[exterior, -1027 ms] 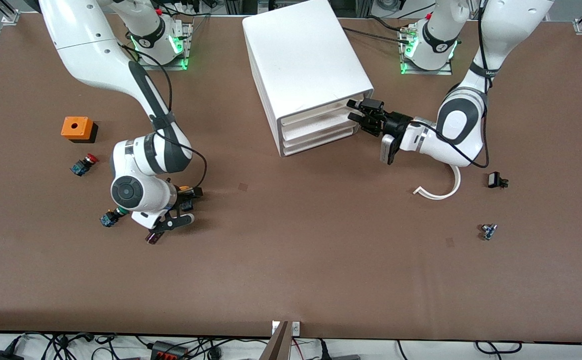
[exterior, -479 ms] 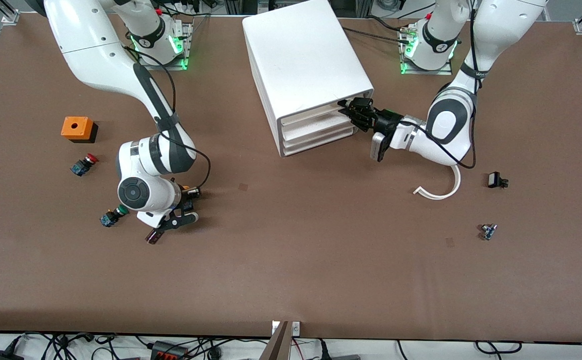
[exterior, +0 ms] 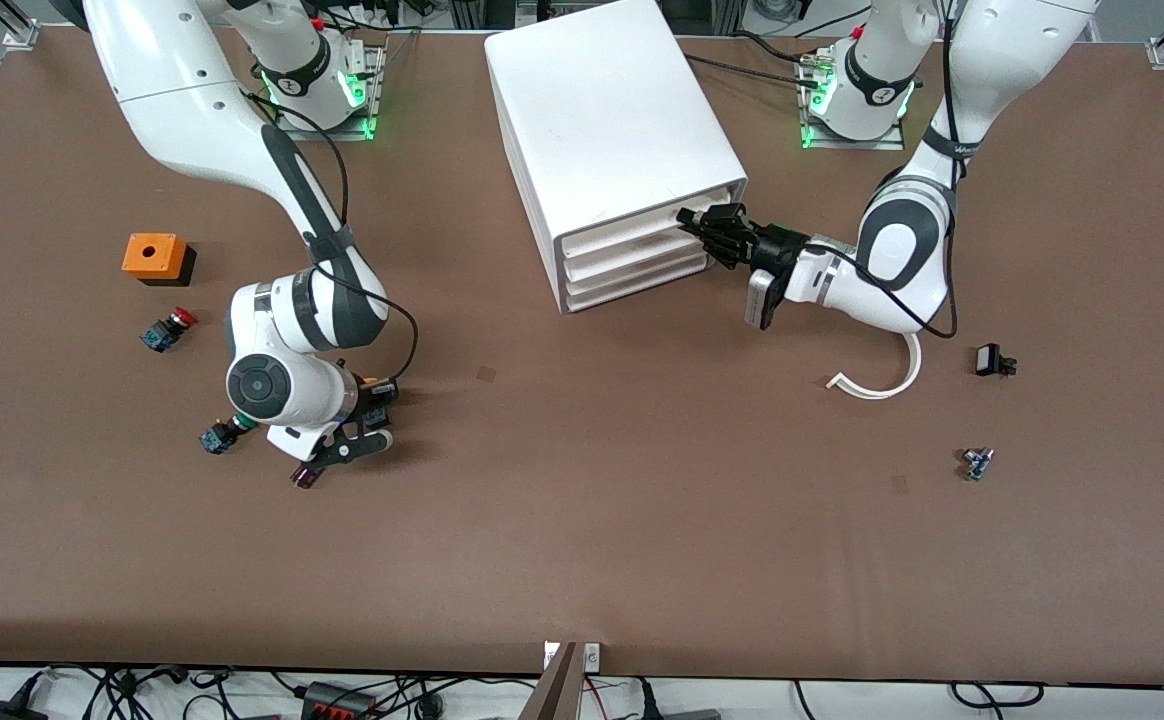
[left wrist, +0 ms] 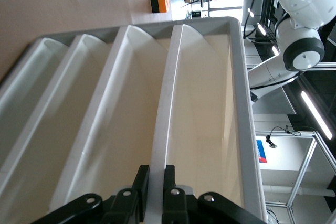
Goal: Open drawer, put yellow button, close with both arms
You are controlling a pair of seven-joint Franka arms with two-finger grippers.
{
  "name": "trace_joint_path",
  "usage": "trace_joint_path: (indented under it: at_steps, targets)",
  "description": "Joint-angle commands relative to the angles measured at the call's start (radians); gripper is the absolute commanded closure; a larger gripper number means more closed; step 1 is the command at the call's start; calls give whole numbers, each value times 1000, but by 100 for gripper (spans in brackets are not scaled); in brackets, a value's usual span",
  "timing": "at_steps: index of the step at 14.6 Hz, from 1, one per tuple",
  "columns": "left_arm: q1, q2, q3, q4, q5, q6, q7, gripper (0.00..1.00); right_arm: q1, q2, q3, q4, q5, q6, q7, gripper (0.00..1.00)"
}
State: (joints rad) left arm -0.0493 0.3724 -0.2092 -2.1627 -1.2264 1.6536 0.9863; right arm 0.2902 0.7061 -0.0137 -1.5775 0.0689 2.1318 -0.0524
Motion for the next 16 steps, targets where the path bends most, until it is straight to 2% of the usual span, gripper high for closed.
trace_joint_path:
  at_steps: [1,7,9,10,11,12,16]
  targets:
    - [8,57,13,61,-12,35,-3,86,24,-66,3,85,9,-76,-15,100]
    - [61,166,43,234,138,35,-3,85,99,-163,3,290,11,-282,12,100]
    - [88,210,44,294,200,35,-3,85,139,-180,3,332,11,-332,90,100]
    - [88,214,44,297,200,35,-5,82,162,-180,5,364,11,-357,144,100]
    - [79,220,44,299,200,38,-6,51,185,-178,5,391,11,-372,185,100]
    - [82,221,42,303,197,43,-2,1,211,-175,5,411,12,-378,227,100]
    - [105,204,50,412,212,-23,-58,0,346,-146,3,482,11,-360,419,100]
